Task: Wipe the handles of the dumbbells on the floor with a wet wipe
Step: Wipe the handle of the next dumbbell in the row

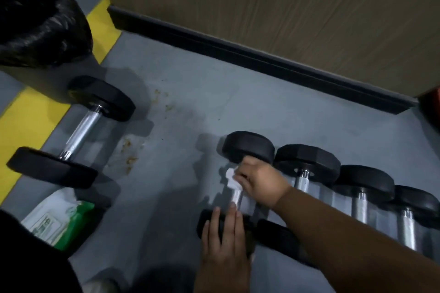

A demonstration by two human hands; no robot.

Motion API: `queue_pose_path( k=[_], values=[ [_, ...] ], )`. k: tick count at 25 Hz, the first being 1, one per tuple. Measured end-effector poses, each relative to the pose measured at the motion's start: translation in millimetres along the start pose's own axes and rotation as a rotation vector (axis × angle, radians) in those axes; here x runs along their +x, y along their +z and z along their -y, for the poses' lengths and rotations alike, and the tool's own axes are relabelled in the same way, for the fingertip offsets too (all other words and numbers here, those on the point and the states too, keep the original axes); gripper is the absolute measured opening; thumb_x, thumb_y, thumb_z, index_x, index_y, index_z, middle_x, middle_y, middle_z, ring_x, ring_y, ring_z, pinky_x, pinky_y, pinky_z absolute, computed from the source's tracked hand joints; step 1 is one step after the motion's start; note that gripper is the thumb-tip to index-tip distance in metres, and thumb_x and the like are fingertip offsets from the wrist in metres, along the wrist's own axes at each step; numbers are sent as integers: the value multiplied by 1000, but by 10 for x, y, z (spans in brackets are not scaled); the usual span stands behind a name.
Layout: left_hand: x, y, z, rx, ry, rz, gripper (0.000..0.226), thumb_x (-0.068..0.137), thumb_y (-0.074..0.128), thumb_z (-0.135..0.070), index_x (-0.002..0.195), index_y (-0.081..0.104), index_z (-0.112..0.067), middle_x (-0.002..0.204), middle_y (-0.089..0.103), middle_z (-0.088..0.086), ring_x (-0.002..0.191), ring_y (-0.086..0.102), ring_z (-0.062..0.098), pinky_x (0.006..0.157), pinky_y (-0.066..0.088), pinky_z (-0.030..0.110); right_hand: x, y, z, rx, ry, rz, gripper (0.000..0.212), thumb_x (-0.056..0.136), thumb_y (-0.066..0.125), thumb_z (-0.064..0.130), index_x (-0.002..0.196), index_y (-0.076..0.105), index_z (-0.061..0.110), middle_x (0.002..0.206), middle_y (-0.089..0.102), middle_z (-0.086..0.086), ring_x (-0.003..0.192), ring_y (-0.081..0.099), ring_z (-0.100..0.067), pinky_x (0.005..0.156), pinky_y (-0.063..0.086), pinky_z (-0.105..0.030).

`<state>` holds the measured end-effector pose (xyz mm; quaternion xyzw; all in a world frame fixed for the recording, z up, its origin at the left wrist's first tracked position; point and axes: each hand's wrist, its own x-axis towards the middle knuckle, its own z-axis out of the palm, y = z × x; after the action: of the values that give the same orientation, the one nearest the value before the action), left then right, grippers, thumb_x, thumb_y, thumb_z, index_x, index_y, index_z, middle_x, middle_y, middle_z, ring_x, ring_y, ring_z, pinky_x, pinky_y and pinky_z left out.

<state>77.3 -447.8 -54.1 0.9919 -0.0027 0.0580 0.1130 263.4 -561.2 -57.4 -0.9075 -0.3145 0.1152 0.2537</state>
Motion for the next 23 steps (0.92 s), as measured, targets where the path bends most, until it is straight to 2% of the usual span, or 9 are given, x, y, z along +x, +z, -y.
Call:
queue_pose_path(
  k=[3,5,7,9,11,13,17,19,23],
  values=[
    [-77,-36,64,-3,63,23,80,70,68,-47,136,55,-5,148,47,9,132,46,41,102,38,54,-146,160,123,40,-12,-32,9,92,63,15,91,70,11,90,61,-4,76,62,-24,67,55,-36],
    [-52,-46,85,-2,53,81,76,73,63,-47,137,54,-5,149,46,10,133,44,41,104,35,54,-327,172,248,105,-166,119,16,93,56,18,96,71,15,91,62,-1,80,63,-22,71,55,-31],
    [-55,-43,84,14,59,72,75,76,58,-47,137,53,-4,150,44,11,135,41,41,106,32,54,-351,133,209,73,-244,231,23,93,50,23,97,72,17,92,63,-1,80,64,-22,72,56,-33],
    [-74,-66,99,5,85,86,77,79,57,-46,142,47,-3,154,37,13,139,35,42,109,27,55,-182,22,127,-4,-135,161,20,94,52,24,93,72,17,90,66,0,79,65,-23,70,57,-39],
    [-74,-77,110,-7,93,125,82,80,59,-45,146,39,-1,158,30,14,142,28,44,111,21,55,-10,-84,12,-23,13,31,10,92,61,15,87,70,16,88,69,0,78,66,-24,69,56,-40],
    [-91,-71,121,-29,97,130,85,80,61,-44,148,34,-1,158,28,14,142,26,43,112,17,54,-48,-73,37,8,37,27,9,91,64,12,87,71,16,88,70,1,80,66,-21,72,56,-38],
    [-94,-64,116,-68,105,134,84,79,62,-40,148,32,-3,158,26,12,142,25,42,112,22,55,-386,46,272,127,-69,354,13,88,63,16,88,75,21,86,71,1,83,66,-17,76,55,-35],
    [-100,-73,111,-72,108,170,85,80,61,-41,150,29,-3,160,23,12,144,21,42,112,18,55,-272,12,177,125,-2,277,14,91,67,22,97,78,25,95,76,4,90,70,-14,82,57,-35],
    [-99,-91,125,-84,76,254,90,83,56,-47,154,19,-5,162,16,10,146,14,40,113,12,54,27,-23,7,205,329,16,14,95,70,21,105,80,22,107,77,9,100,70,-5,96,55,-34]
  ],
)
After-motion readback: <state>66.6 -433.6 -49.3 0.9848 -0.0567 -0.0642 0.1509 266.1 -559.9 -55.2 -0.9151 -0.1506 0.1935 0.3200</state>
